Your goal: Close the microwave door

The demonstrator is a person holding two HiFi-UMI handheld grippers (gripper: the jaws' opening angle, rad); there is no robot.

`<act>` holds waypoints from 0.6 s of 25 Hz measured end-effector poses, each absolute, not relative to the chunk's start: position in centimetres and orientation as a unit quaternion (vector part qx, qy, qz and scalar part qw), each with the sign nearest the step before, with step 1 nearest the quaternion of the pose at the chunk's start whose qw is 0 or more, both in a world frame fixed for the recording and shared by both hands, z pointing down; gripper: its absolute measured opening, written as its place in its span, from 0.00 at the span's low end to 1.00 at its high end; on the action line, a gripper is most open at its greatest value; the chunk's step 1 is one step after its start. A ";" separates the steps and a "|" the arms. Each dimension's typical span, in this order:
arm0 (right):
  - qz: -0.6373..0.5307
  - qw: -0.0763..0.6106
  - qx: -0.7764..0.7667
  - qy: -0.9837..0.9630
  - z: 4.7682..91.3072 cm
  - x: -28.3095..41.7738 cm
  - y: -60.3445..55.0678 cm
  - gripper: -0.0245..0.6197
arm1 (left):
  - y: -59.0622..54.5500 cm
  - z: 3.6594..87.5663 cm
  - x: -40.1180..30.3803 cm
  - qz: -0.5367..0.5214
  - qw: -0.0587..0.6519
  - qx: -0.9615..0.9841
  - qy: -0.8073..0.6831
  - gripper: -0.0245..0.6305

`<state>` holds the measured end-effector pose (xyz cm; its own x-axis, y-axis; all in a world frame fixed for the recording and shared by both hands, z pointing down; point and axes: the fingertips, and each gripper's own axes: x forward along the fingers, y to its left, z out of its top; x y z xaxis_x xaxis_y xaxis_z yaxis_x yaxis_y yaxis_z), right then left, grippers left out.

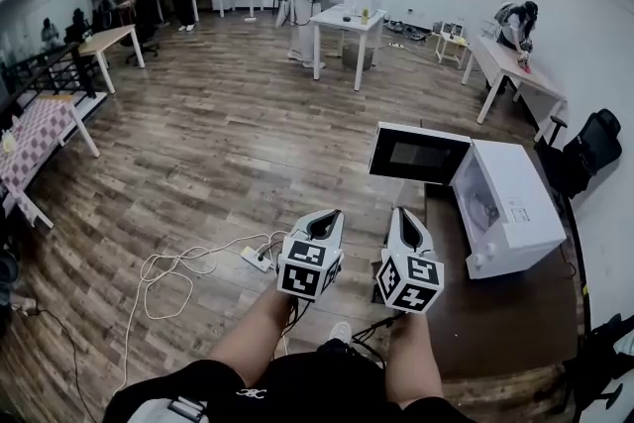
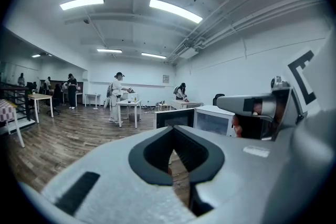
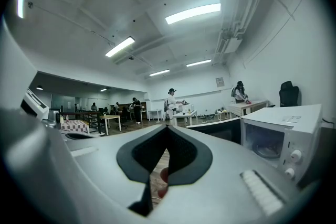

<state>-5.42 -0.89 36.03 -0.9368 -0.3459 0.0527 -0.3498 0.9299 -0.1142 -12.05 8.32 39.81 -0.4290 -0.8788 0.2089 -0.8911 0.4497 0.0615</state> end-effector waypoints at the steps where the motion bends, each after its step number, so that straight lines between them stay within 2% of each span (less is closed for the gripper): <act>1: 0.061 0.015 0.179 -0.982 35.8 -6.1 -2.0 0.05 | 7.1 39.6 -12.8 0.031 0.104 0.525 -0.844 0.05; 15: 0.066 0.018 0.217 -0.974 34.7 -12.3 -18.7 0.05 | -10.2 37.8 -20.4 0.033 0.104 0.559 -0.822 0.05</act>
